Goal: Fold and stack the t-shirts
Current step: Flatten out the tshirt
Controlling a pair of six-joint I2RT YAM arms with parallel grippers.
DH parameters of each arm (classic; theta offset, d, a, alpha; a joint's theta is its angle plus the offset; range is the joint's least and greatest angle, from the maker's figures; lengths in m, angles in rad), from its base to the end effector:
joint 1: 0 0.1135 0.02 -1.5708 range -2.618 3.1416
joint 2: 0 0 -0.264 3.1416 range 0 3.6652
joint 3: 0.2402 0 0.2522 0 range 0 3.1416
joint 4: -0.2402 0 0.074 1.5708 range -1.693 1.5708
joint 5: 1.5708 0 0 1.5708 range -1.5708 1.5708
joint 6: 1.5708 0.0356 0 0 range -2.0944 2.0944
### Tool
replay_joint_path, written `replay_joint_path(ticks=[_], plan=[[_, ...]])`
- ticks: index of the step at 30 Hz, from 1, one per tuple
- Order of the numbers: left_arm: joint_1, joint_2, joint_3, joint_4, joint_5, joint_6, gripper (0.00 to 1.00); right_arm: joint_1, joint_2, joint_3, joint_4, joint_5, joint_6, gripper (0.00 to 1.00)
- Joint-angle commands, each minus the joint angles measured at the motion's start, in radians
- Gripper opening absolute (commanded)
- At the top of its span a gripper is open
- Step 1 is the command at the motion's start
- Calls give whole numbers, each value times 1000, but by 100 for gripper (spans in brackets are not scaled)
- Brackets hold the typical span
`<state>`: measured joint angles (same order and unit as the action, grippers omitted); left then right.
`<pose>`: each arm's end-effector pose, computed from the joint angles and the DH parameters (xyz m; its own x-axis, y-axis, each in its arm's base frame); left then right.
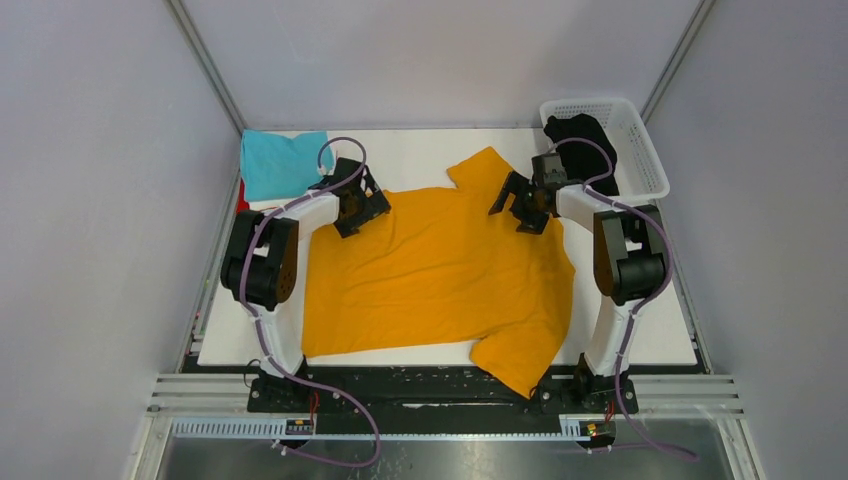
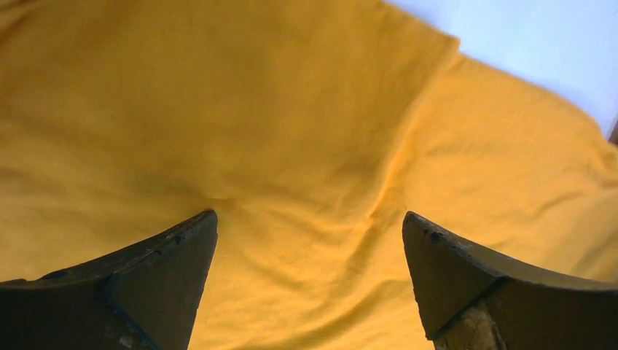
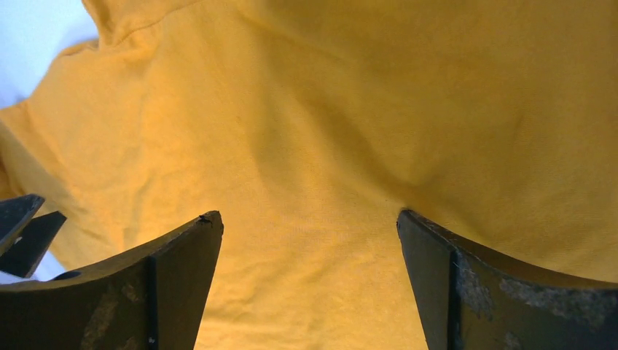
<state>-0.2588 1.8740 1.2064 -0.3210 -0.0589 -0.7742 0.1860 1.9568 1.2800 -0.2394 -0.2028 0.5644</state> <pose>0.3762 -0.0974 0.1694 -0.7341 -0.5276 -0.4275 -0.4042 0.8453 -0.3493 0.4058 0.0836 0.1651 -0.8200 0.3788 -0.4290 0.1622 0.8726 0.4607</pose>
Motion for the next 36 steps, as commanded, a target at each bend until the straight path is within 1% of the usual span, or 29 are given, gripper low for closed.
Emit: replay_joint_path(ticks=[1,3,8,13,15,17,22,24,28,31,33,36], plan=[[17,115,105,27,51,-80,99,-35,-16,-75,46,-14,60,99],[21,169,172,26,98,-102,99,-37,-22,-88,46,-16,76,99],[24,313,360,-27,131,-128,99,-54,-38,-137,132,-17,160,99],[33,436,560,-91,158,-135,99,-61,24,-36,96,-31,147,99],[44,463,611,-112,163,-138,99,-63,45,4,78,-21,131,100],[52,461,626,-127,162,-131,99,-64,58,43,61,-16,112,100],[47,331,527,-100,166,-79,99,-45,26,94,8,-46,36,99],[47,254,476,-97,166,-63,99,-8,-14,93,-16,-29,-12,100],[44,16,318,-68,150,-21,99,67,-117,55,-66,30,-96,99],[44,-187,131,-66,73,-3,99,129,-212,-1,-105,120,-145,99],[45,-325,-43,-66,13,-2,99,171,-287,-70,-106,174,-167,100],[51,-519,-227,-146,-139,-49,99,199,-404,-201,-85,224,-151,100]])
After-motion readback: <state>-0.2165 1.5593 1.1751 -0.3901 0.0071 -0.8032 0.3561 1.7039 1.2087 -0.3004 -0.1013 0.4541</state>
